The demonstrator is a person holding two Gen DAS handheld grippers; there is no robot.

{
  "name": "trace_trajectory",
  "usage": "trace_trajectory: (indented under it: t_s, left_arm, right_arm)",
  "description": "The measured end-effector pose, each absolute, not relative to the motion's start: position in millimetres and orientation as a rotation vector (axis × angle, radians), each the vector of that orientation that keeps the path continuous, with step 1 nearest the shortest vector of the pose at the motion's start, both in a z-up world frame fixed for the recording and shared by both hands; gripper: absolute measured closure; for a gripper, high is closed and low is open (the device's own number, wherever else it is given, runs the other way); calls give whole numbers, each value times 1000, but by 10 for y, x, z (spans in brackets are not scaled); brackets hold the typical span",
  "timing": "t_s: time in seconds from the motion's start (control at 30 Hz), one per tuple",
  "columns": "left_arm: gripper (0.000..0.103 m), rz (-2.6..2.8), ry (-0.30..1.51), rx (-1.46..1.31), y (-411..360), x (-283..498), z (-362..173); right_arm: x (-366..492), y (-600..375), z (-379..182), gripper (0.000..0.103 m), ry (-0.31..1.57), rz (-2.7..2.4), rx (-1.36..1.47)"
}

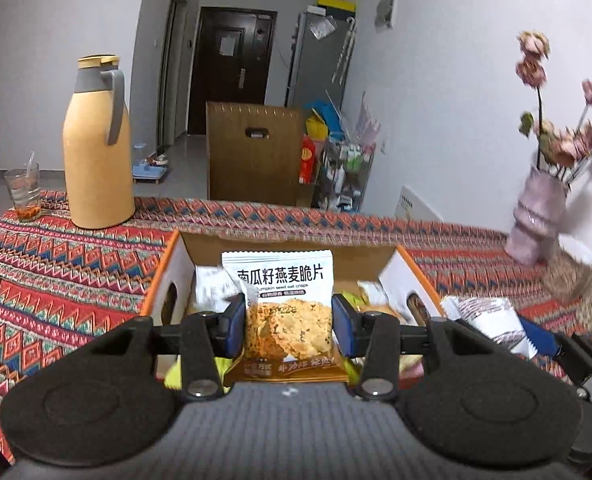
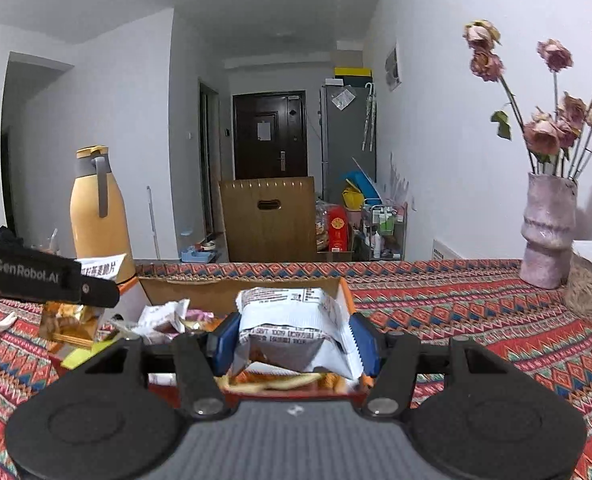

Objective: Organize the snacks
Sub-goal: 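Carry both packets over the box with both grippers, then open both grippers to drop the packets into the box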

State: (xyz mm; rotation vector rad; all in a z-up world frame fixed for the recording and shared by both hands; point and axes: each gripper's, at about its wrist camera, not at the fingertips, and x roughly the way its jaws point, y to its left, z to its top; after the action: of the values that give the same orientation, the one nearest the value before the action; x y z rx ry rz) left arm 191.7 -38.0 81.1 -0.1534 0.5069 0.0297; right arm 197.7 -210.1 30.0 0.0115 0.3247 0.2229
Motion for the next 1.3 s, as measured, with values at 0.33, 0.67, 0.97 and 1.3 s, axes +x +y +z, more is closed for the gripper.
trace_trajectory:
  t_s: [0.33,0.67,0.97,1.3]
  left_arm:
    - [58,95,459,-233,-9,2289,637]
    - [58,113,502,-251,191,2493,322]
    - [2,130,466,-237,202,2393,336]
    - [0,112,459,-240,191,2331,423]
  right_arm:
    - [2435,-1780,267,46,337,219,-7]
    - [2652,-1714,8,46,338,221,-12]
    - [2740,-1812,-73,29,381,216,36]
    - [2761,-1897,-76,0,409,204,77]
